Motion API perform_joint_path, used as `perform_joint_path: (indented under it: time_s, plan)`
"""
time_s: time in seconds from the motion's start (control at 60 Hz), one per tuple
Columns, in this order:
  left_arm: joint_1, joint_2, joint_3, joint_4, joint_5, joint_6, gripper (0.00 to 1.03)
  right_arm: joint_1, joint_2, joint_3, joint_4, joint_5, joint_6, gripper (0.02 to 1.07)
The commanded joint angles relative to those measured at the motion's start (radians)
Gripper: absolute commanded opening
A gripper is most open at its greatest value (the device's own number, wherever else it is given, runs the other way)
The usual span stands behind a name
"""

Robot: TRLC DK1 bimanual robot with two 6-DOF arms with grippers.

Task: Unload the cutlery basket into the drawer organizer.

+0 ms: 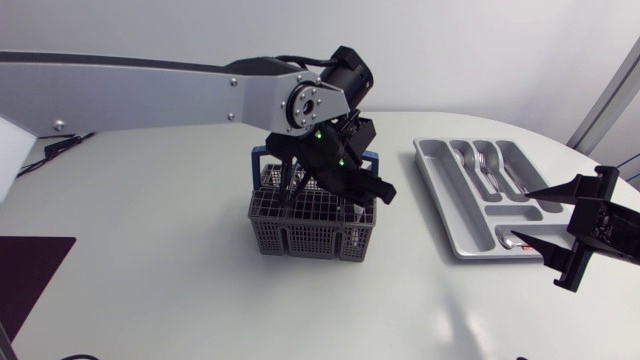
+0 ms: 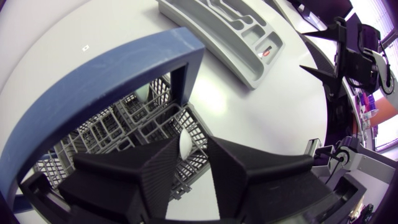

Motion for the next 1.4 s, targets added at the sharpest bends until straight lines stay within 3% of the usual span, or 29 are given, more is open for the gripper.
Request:
perform_joint_path:
  time_s: [0.0, 0.667, 1.383]
  plan:
    - [-0.011, -0.004, -0.055, 0.021, -0.013, -0.028, 0.15, 0.008, -0.023, -0.034, -0.017, -0.016, 0.018, 0.82]
    - [-0.042, -0.190, -0.305, 0.236, -0.091, -0.033, 0.11, 0.020, -0.071, -0.072, -0.020, -0.017, 0.027, 0.82]
    - [-0.087, -0.277, -0.344, 0.252, -0.141, -0.014, 0.12, 0.051, -0.111, -0.092, -0.035, -0.017, 0.054, 0.83]
